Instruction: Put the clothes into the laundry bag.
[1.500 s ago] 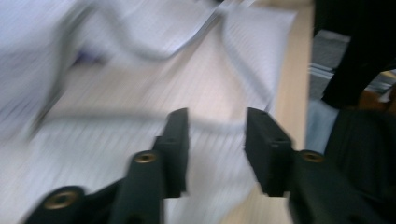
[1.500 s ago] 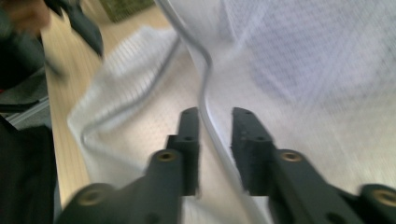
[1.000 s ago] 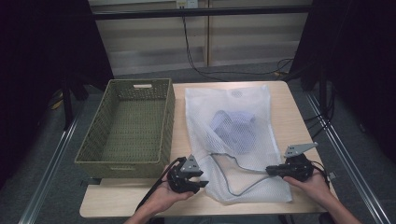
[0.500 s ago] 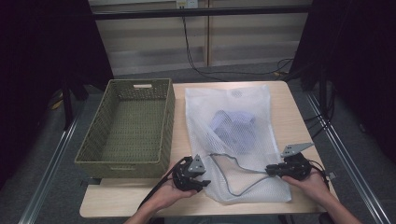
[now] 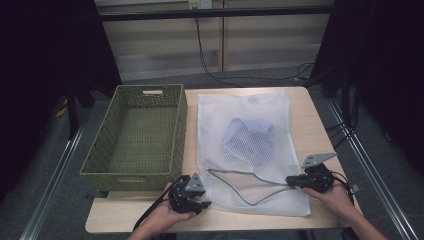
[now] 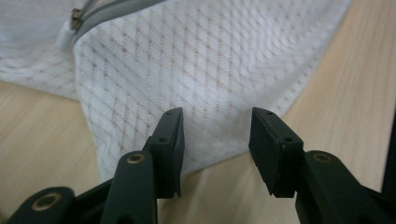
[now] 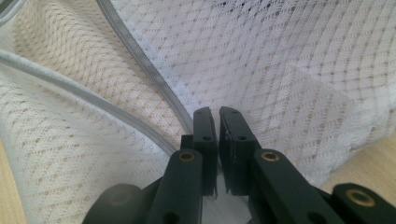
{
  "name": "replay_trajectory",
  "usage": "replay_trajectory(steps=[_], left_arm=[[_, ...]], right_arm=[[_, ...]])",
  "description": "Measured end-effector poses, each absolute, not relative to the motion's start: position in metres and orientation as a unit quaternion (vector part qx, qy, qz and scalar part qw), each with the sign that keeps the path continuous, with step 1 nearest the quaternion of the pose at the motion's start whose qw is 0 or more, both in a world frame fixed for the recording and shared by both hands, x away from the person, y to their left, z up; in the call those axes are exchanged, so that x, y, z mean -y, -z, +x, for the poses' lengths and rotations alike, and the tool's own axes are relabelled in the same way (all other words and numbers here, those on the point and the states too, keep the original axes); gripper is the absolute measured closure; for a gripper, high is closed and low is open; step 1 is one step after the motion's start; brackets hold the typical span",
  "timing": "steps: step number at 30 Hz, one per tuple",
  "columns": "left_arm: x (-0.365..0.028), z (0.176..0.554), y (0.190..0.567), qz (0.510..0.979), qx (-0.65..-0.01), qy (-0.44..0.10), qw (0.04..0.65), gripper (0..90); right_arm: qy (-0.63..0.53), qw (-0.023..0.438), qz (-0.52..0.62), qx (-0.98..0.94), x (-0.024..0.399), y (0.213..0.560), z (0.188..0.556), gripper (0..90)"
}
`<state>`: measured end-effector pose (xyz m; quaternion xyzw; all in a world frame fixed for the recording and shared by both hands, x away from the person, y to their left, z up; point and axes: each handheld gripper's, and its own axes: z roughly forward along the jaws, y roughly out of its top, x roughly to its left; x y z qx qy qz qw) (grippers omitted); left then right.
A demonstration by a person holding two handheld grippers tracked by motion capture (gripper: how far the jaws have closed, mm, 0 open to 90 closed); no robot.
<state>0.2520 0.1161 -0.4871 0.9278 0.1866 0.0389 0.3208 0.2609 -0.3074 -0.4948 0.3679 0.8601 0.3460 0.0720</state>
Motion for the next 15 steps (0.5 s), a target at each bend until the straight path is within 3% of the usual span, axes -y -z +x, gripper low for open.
replay_trajectory(steps=[8, 15], left_arm=[[-0.130, 0.244, 0.484, 0.935, -0.173, -0.025, 0.308, 55.1], [-0.138, 0.242, 0.486, 0.920, -0.196, 0.038, 0.338, 58.7]], right_arm=[[-0.340, 0.100, 0.363, -0.862, 0.311, 0.495, 0.259, 85.5], [-0.345, 0.096, 0.372, -0.857, 0.315, 0.496, 0.261, 85.6]])
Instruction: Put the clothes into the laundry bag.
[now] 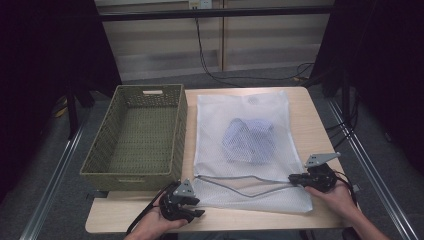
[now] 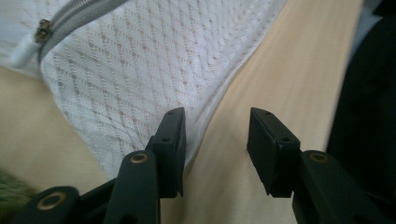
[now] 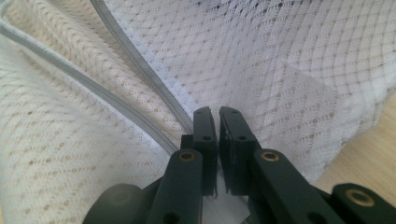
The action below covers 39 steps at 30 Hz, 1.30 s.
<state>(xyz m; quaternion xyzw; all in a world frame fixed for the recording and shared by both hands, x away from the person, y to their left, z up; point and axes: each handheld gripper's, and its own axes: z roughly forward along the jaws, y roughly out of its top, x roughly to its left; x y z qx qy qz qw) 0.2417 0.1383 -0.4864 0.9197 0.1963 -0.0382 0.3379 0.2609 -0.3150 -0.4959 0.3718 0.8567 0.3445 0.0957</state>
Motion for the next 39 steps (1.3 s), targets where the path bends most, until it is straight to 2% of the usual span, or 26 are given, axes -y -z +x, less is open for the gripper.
replay_trajectory(steps=[3, 9, 11, 15, 17, 21, 26, 27, 32, 36, 37, 39], left_arm=[[-0.142, 0.239, 0.486, 0.920, -0.196, 0.041, 0.337, 64.1], [-0.140, 0.235, 0.485, 0.924, -0.179, 0.047, 0.334, 64.1], [-0.140, 0.234, 0.486, 0.918, -0.187, 0.058, 0.343, 64.3], [-0.143, 0.236, 0.479, 0.907, -0.200, 0.015, 0.371, 62.1], [-0.147, 0.236, 0.472, 0.897, -0.211, -0.008, 0.389, 58.6], [-0.154, 0.232, 0.461, 0.873, -0.229, -0.045, 0.428, 51.7], [-0.164, 0.228, 0.450, 0.848, -0.242, -0.080, 0.464, 33.5], [-0.166, 0.227, 0.448, 0.842, -0.240, -0.079, 0.477, 27.5], [-0.171, 0.218, 0.441, 0.821, -0.256, -0.123, 0.496, 15.0], [-0.179, 0.208, 0.439, 0.803, -0.281, -0.157, 0.502, 11.8], [-0.182, 0.206, 0.439, 0.802, -0.290, -0.161, 0.498, 8.9], [-0.189, 0.202, 0.438, 0.792, -0.300, -0.180, 0.500, 8.7]], right_arm=[[-0.342, 0.097, 0.376, -0.856, 0.315, 0.496, 0.261, 85.6], [-0.339, 0.101, 0.384, -0.853, 0.316, 0.495, 0.262, 84.5], [-0.331, 0.112, 0.391, -0.851, 0.317, 0.495, 0.263, 79.2], [-0.352, 0.103, 0.394, -0.843, 0.315, 0.495, 0.262, 67.5], [-0.379, 0.098, 0.388, -0.834, 0.316, 0.490, 0.261, 63.8], [-0.416, 0.120, 0.393, -0.811, 0.318, 0.480, 0.257, 52.4], [-0.454, 0.129, 0.394, -0.789, 0.320, 0.471, 0.250, 40.9], [-0.457, 0.133, 0.394, -0.787, 0.320, 0.469, 0.249, 39.8], [-0.492, 0.136, 0.396, -0.763, 0.324, 0.463, 0.243, 35.7], [-0.517, 0.161, 0.405, -0.737, 0.327, 0.455, 0.230, 28.5], [-0.521, 0.161, 0.406, -0.734, 0.327, 0.454, 0.226, 27.5], [-0.522, 0.157, 0.405, -0.735, 0.328, 0.454, 0.219, 26.1]])
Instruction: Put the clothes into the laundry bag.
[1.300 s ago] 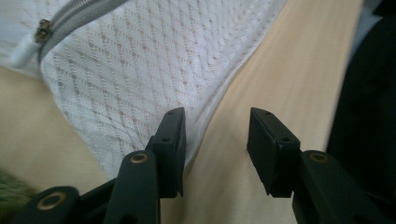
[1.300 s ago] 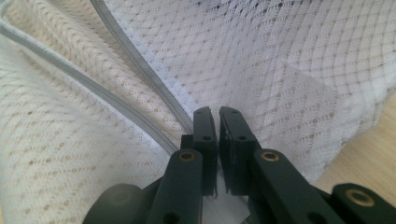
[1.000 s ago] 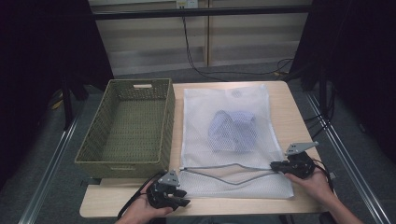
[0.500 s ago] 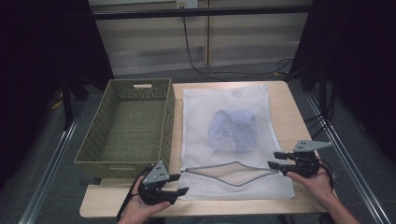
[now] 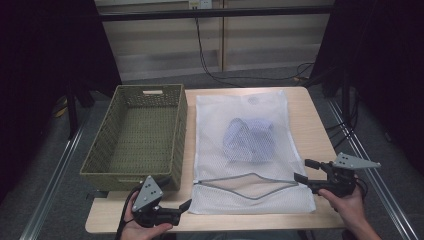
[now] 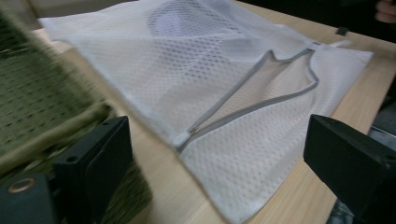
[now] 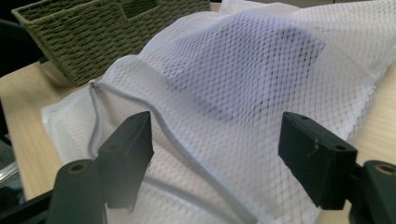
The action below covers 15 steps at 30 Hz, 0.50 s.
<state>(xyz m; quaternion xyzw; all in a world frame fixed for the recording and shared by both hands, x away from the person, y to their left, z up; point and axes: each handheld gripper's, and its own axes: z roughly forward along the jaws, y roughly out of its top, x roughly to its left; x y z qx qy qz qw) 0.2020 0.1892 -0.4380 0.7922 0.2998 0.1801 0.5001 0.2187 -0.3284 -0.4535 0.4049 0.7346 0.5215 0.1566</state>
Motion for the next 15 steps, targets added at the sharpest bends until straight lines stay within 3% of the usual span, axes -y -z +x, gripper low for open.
replay_trajectory(steps=[7, 15], left_arm=[[-0.201, 0.202, 0.437, 0.773, -0.318, -0.176, 0.520, 3.0], [-0.198, 0.204, 0.439, 0.769, -0.330, -0.184, 0.515, 6.8]], right_arm=[[-0.526, 0.166, 0.405, -0.729, 0.340, 0.450, 0.193, 25.4], [-0.527, 0.163, 0.409, -0.727, 0.342, 0.452, 0.200, 30.2]])
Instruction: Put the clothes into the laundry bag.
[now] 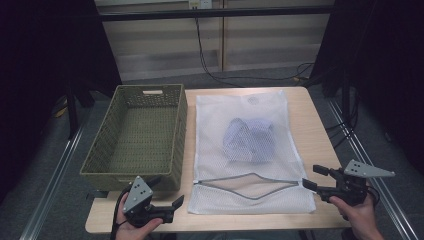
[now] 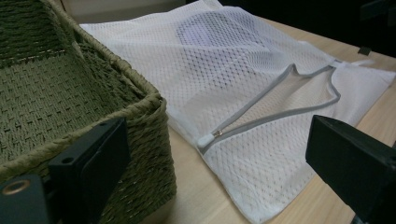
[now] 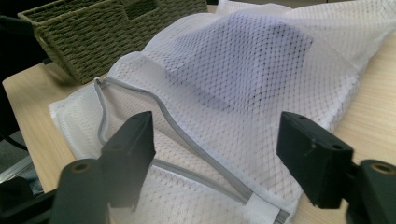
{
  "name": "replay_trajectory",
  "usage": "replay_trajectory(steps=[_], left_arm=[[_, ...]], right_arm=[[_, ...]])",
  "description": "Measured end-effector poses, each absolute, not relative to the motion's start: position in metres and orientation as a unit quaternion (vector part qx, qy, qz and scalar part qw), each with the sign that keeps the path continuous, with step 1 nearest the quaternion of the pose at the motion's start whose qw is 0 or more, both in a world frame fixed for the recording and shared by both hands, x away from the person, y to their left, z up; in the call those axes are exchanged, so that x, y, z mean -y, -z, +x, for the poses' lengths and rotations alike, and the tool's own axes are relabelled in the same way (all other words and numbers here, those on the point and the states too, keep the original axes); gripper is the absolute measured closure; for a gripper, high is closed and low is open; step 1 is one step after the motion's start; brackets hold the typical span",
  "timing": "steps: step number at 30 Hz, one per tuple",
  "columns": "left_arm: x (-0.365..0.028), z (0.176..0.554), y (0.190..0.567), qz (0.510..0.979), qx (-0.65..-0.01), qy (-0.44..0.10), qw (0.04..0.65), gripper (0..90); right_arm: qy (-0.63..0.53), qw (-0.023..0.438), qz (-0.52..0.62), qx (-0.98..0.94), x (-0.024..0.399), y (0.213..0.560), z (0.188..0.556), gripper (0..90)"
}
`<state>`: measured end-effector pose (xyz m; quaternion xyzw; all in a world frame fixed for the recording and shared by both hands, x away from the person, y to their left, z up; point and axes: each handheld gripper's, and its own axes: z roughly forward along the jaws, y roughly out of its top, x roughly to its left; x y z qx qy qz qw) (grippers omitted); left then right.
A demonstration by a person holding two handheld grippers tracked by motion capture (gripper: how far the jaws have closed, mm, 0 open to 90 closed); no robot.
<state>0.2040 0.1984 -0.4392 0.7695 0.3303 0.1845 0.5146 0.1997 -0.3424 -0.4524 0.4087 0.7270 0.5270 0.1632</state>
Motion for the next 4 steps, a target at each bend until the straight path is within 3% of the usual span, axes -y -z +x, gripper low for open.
replay_trajectory(steps=[4], left_arm=[[-0.1962, 0.2061, 0.4392, 0.774, -0.326, -0.178, 0.513, 8.2]], right_arm=[[-0.521, 0.160, 0.403, -0.735, 0.3405, 0.4541, 0.2026, 32.4]])
